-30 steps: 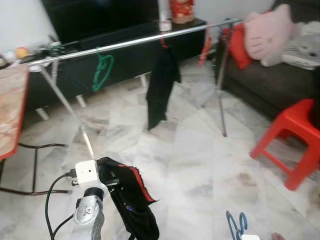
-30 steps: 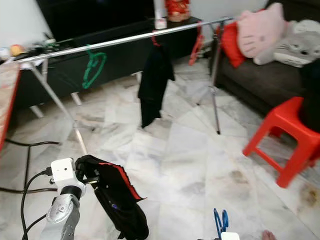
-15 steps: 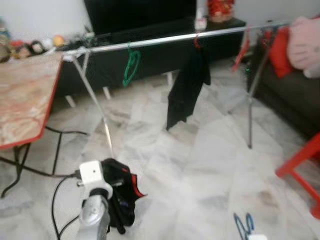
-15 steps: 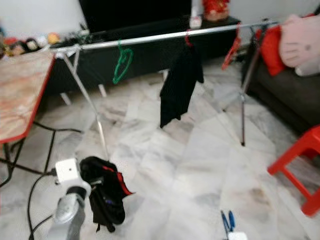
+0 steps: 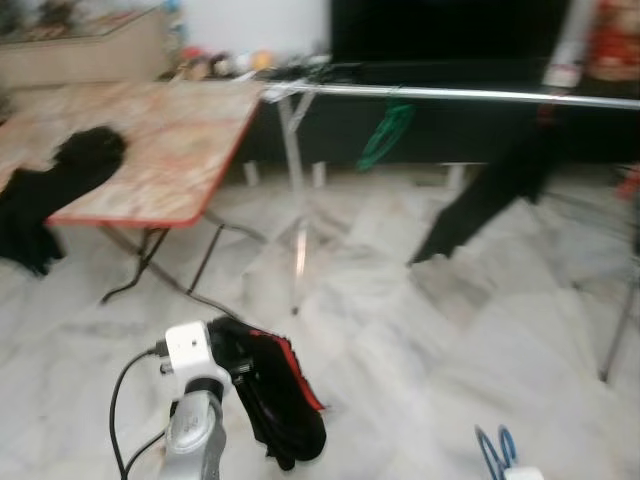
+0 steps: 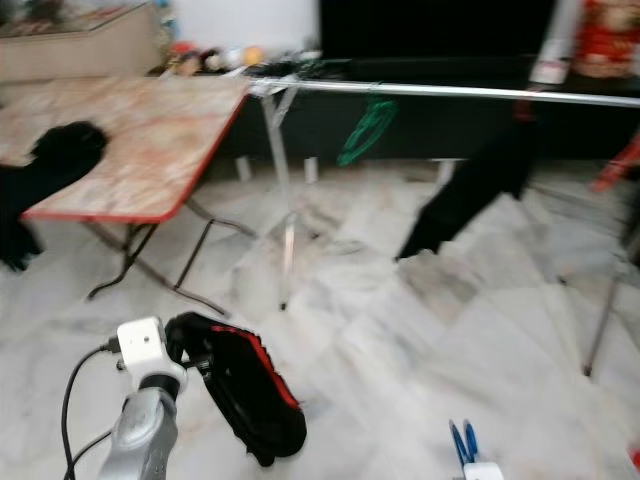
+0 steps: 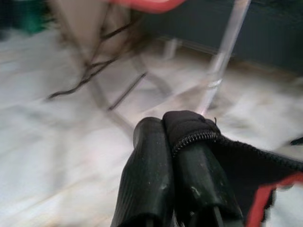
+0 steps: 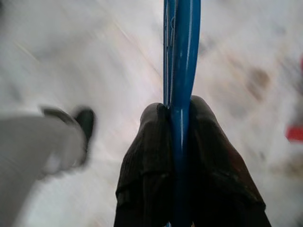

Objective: Hang hanger

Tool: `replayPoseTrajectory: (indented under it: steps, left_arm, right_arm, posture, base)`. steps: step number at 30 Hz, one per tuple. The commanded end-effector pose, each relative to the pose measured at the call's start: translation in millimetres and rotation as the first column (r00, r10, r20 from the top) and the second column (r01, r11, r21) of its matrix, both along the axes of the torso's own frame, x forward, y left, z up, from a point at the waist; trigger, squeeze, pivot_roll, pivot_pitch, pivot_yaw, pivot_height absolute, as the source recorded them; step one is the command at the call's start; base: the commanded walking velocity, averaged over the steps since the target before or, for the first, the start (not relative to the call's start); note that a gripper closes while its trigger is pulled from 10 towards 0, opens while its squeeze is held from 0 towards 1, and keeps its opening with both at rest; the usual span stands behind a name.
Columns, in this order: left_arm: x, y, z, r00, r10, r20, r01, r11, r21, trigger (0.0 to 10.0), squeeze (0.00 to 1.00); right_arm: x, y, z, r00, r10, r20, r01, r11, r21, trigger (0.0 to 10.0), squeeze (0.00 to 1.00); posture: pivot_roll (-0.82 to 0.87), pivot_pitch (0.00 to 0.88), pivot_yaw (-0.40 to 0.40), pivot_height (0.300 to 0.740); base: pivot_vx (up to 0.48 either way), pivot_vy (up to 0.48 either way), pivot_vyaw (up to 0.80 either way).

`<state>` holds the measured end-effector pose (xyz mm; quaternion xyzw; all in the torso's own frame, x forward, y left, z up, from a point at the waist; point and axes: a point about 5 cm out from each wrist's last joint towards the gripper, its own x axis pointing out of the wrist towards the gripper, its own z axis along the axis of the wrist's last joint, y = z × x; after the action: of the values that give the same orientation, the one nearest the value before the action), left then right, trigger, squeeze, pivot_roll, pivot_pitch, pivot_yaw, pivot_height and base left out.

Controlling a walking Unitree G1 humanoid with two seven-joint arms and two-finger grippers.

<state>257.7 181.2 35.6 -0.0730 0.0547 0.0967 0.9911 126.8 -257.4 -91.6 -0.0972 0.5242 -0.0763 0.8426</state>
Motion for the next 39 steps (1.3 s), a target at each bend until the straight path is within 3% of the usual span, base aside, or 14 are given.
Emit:
replayPoseTrajectory:
  steps: [1, 39]
  left_arm:
    - [7.1, -10.6, 9.5, 0.998, -0.042, 0.047, 0.042, 0.999, 0.008, 10.0, 0.00]
    - [16.8, -6.1, 17.5, 0.995, -0.079, 0.053, 0.078, 0.996, 0.033, 10.0, 0.00]
  right_arm:
    - [-10.5, -2.7, -2.5, 0.999, -0.047, -0.017, 0.047, 0.999, 0.007, 10.0, 0.00]
    - [-7.2, 7.2, -3.7, 0.994, -0.105, 0.042, 0.104, 0.994, 0.039, 10.0, 0.00]
  posture:
    - [-0.17, 0.000, 0.031, 0.732]
    - [-0.16, 0.000, 0.060, 0.732]
  base:
    - [0.000, 0.000, 0.00]
    - [0.000, 0.267, 0.00]
